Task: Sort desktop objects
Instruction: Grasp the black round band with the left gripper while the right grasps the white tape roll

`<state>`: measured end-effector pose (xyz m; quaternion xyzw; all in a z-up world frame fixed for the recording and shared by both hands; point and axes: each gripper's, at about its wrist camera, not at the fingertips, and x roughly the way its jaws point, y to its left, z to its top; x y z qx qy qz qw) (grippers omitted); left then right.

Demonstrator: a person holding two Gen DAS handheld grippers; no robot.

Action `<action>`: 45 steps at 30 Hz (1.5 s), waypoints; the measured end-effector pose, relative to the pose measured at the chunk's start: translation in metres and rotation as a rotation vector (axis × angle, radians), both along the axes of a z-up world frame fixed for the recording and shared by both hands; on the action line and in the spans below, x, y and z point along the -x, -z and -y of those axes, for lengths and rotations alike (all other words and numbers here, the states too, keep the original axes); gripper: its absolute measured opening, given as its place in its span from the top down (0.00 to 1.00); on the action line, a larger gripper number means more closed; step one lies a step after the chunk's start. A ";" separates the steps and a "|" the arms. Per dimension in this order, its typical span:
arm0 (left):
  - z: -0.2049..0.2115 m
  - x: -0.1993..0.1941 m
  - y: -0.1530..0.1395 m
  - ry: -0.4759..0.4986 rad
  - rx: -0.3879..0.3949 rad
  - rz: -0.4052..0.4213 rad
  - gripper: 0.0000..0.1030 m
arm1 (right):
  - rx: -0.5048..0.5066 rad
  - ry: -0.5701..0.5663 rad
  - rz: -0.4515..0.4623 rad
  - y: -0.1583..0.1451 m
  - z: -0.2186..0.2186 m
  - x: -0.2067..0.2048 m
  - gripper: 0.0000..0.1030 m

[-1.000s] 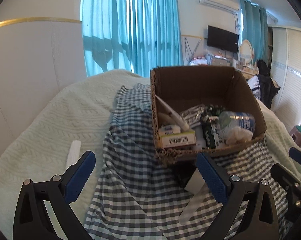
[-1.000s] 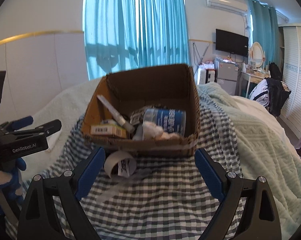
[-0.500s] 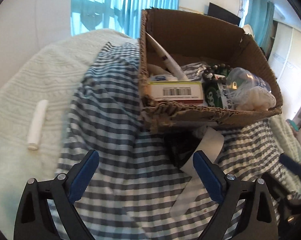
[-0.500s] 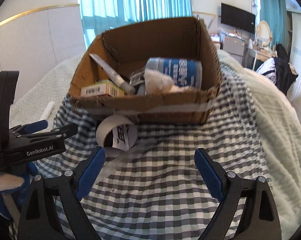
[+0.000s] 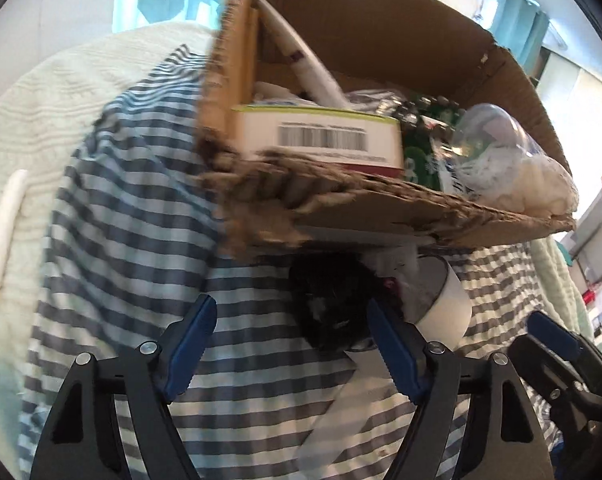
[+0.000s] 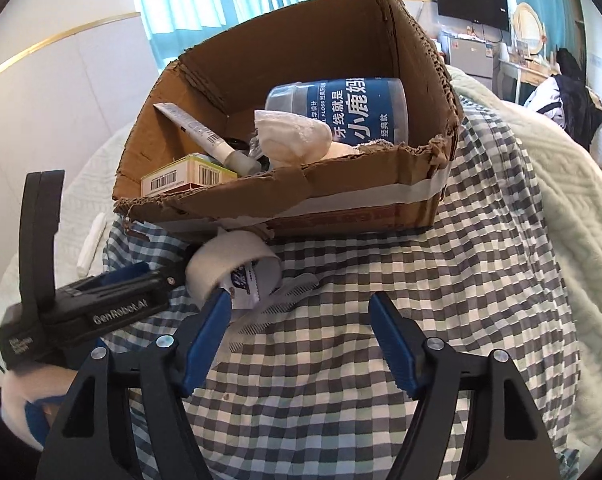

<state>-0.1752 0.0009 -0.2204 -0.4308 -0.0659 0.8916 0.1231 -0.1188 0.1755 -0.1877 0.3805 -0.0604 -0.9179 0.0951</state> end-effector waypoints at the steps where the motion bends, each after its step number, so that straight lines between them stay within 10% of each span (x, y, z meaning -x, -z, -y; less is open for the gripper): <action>1: -0.003 0.002 0.002 0.010 -0.009 0.007 0.22 | 0.005 -0.003 0.001 0.001 0.000 0.001 0.31; 16: -0.011 0.003 0.002 0.098 -0.118 0.013 0.89 | 0.108 -0.055 0.055 0.013 0.003 0.021 0.31; 25: 0.010 -0.015 -0.015 0.057 -0.090 -0.026 0.89 | 0.213 -0.101 0.061 0.011 0.019 0.032 0.34; 28: 0.013 -0.020 -0.018 0.037 -0.062 -0.044 0.89 | 0.214 -0.114 0.060 0.012 0.025 0.034 0.49; 30: 0.013 -0.020 -0.019 0.028 -0.049 -0.048 0.89 | 0.236 -0.134 0.086 0.017 0.026 0.035 0.80; 34: 0.010 -0.022 -0.021 0.002 -0.021 -0.057 0.89 | 0.244 -0.153 0.113 0.019 0.028 0.037 0.79; 36: 0.013 -0.026 -0.025 -0.008 -0.004 -0.070 0.89 | 0.238 -0.114 0.133 0.024 0.026 0.039 0.45; 37: 0.015 -0.028 -0.028 -0.012 0.002 -0.078 0.89 | 0.256 -0.121 0.139 0.027 0.024 0.040 0.45; 43: 0.028 -0.038 -0.044 -0.039 0.044 -0.132 0.89 | 0.315 -0.176 0.126 0.025 0.032 0.041 0.58; 45: 0.030 -0.041 -0.049 -0.045 0.056 -0.146 0.89 | 0.311 -0.199 0.121 0.026 0.040 0.042 0.82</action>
